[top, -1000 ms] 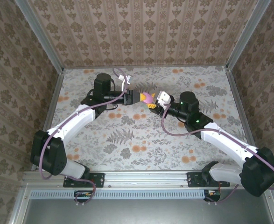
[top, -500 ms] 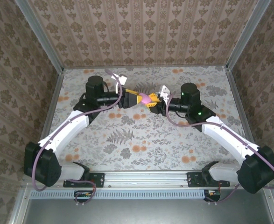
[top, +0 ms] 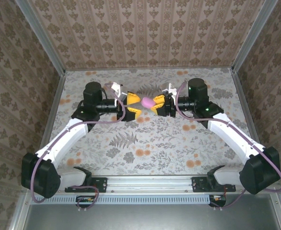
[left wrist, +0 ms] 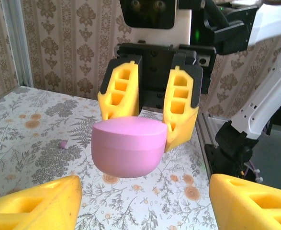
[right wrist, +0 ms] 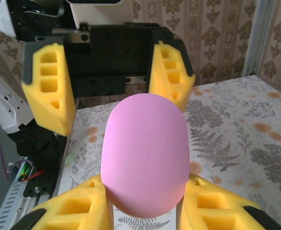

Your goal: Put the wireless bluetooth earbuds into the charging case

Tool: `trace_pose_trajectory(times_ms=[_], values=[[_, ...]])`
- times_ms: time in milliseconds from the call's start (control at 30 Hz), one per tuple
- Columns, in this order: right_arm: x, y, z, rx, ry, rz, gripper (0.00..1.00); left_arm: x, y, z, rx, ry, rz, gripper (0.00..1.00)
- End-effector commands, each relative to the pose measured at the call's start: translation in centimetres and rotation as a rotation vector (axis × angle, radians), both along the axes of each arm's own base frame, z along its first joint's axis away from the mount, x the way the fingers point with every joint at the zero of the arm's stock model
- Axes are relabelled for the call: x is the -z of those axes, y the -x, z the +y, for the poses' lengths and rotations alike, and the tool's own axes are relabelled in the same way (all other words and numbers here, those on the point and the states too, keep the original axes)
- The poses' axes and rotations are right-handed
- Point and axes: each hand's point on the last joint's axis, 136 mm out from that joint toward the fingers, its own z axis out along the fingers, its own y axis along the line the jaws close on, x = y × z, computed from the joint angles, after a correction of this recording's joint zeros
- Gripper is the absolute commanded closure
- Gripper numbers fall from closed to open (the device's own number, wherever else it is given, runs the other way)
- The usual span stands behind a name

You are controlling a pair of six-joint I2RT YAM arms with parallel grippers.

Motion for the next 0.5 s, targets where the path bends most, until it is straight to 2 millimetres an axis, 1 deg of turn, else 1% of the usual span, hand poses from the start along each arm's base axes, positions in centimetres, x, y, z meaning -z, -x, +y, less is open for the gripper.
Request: trace_pose_trajectory(times_ms=[0,167,300,467], values=[[-1.0,0.9,0.2,-0.066,-0.01,-0.014,0.73,-0.7,0.0,-0.1,0.031,0.004,-0.084,0.28],[-1.0,0.9,0.2,-0.065,-0.006,-0.032,0.72,-1.0,-0.7,-0.5,0.01,-0.002,-0.05,0.28],[-1.0,0.7,0.3,-0.06,-0.001,-0.044,0.72,-1.2,-0.7,-1.1,0.026,-0.003,-0.04,0.28],[-1.2,0.4,0.4,-0.047,-0.002,-0.063,0.72,-0.9,-0.4,-1.4,0.05,-0.013,-0.017,0.3]])
